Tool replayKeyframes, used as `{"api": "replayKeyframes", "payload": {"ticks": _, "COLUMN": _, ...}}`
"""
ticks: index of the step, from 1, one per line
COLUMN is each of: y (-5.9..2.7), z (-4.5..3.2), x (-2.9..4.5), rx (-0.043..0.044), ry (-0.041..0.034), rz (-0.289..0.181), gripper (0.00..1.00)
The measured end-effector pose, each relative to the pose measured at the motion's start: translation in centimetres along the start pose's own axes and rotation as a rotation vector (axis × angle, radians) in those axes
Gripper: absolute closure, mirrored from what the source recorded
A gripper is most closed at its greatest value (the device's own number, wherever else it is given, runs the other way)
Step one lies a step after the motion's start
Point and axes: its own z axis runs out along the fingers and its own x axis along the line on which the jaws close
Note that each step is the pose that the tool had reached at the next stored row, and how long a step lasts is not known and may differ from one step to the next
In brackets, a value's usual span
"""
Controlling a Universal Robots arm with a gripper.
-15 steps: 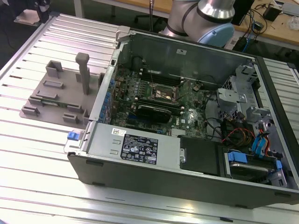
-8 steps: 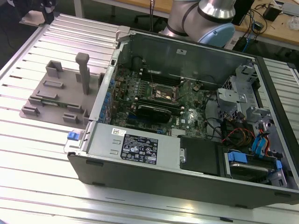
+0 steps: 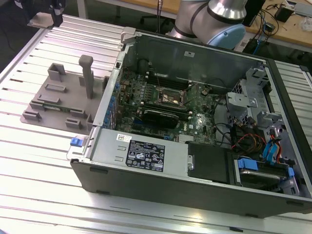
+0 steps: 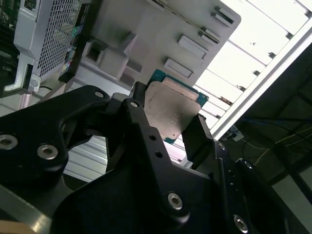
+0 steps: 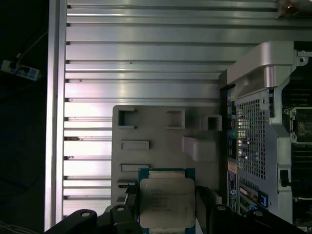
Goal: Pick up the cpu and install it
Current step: 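Pick up the cpu and move it towards the insertion slot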
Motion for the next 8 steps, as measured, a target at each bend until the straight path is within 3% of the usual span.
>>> {"api": "replayKeyframes", "payload": {"ticks": 4, "y": 0.0, "z": 0.01, "x": -0.68, "rx": 0.0, "ry": 0.0, "rz": 0.0, "gripper": 0.45}}
{"api": "replayKeyframes", "payload": {"ticks": 8, "y": 0.0, "z": 0.04, "x": -2.17, "rx": 0.0, "ry": 0.0, "rz": 0.0, "gripper": 0.45}}
